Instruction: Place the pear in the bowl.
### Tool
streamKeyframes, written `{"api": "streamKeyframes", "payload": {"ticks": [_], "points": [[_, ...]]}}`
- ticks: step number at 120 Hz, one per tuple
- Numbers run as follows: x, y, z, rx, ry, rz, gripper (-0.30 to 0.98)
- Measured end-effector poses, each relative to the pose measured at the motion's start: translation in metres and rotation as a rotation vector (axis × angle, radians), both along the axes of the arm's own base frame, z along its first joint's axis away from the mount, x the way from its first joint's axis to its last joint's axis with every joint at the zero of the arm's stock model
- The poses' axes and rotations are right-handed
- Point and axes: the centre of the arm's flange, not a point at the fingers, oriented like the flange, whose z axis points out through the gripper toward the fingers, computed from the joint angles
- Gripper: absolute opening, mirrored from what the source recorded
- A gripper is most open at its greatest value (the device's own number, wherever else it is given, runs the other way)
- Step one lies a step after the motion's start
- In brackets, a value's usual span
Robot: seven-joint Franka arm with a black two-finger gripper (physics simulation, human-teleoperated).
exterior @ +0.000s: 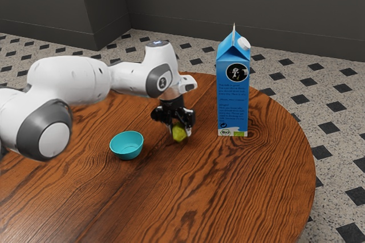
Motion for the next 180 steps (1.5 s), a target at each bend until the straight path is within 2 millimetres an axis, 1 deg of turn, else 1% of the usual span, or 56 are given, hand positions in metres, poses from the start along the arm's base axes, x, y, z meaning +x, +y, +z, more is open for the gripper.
{"api": "streamKeyframes", "payload": {"ticks": [12, 28, 36, 46, 54, 63, 71, 79, 99, 104, 110, 118, 144, 151, 160, 167, 180], "points": [[-0.015, 0.000, 0.017, 0.001, 0.008, 0.001, 0.29], [-0.033, 0.012, 0.033, 0.013, 0.033, 0.016, 0.22], [-0.039, 0.018, 0.046, 0.029, 0.037, 0.017, 0.18], [-0.047, 0.034, 0.062, 0.062, 0.051, 0.030, 0.17], [-0.054, 0.054, 0.073, 0.086, 0.070, 0.052, 0.15], [-0.064, 0.075, 0.078, 0.108, 0.102, 0.081, 0.12], [-0.072, 0.094, 0.077, 0.123, 0.139, 0.110, 0.10], [-0.082, 0.106, 0.073, 0.131, 0.184, 0.129, 0.08], [-0.102, 0.109, 0.066, 0.131, 0.289, 0.136, 0.05], [-0.105, 0.108, 0.058, 0.137, 0.317, 0.133, 0.05], [-0.106, 0.105, 0.048, 0.153, 0.347, 0.124, 0.05], [-0.102, 0.103, 0.039, 0.173, 0.368, 0.116, 0.04], [-0.091, 0.103, 0.030, 0.203, 0.385, 0.110, 0.04], [-0.089, 0.102, 0.029, 0.205, 0.385, 0.108, 0.10], [-0.085, 0.099, 0.029, 0.202, 0.381, 0.105, 0.29], [-0.083, 0.097, 0.029, 0.196, 0.381, 0.104, 0.41], [-0.083, 0.096, 0.028, 0.191, 0.385, 0.100, 0.52]]}}
